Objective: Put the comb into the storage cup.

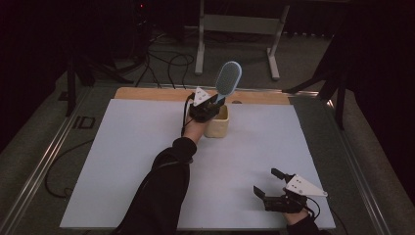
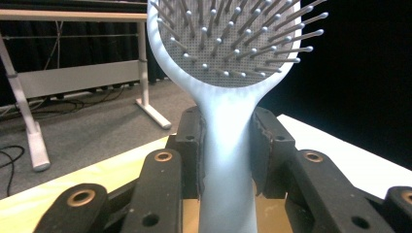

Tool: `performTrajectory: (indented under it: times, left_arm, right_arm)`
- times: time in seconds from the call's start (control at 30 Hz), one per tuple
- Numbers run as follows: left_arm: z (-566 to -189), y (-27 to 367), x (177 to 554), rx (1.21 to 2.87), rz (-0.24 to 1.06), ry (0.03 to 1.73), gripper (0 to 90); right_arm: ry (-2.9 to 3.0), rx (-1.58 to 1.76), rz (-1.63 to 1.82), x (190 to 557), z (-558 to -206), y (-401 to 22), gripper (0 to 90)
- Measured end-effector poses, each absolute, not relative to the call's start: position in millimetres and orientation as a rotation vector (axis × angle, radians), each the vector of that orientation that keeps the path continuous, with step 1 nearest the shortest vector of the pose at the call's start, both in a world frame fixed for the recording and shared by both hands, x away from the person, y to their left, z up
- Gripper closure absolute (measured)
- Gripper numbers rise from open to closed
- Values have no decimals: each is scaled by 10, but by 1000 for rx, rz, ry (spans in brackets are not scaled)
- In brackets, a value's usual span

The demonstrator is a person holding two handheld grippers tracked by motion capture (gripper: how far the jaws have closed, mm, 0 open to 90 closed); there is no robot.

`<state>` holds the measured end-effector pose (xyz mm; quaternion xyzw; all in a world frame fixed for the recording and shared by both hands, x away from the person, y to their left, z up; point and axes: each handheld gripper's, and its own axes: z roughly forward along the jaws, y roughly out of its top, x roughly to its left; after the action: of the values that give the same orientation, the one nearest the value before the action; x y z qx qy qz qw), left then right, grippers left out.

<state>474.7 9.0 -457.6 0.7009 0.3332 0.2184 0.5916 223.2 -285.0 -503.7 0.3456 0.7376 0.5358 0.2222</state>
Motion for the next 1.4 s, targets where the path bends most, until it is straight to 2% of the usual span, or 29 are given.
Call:
performTrajectory:
  times: [0.1, 0.13, 0.2, 0.23, 0.33, 0.43, 0.53, 1.4]
  left_arm:
    - [-4547, 82, 4738, 1633, 486, 782, 467]
    - [-4535, 74, 4728, 1639, 481, 772, 375]
    - [-4506, 73, 4708, 1636, 471, 763, 304]
    - [-4493, 80, 4708, 1633, 455, 752, 240]
    - [-4472, 96, 4704, 1638, 434, 725, 142]
    - [-4465, 115, 4706, 1636, 415, 721, 104]
    - [-4462, 117, 4705, 1655, 410, 714, 16]
    - [-4249, 257, 4605, 1755, 324, 647, 0]
  right_arm:
    - [2037, 953, 1482, 2230, -5036, -2852, 75]
    - [2037, 954, 1480, 2229, -5035, -2852, 75]
    - [2037, 953, 1478, 2231, -5037, -2851, 75]
    - [2037, 951, 1479, 2232, -5036, -2850, 75]
    - [2037, 947, 1477, 2230, -5035, -2847, 76]
    - [2036, 946, 1476, 2229, -5034, -2846, 75]
    - [2037, 948, 1476, 2231, -5036, -2848, 75]
    - [2038, 954, 1473, 2232, -5036, -2838, 75]
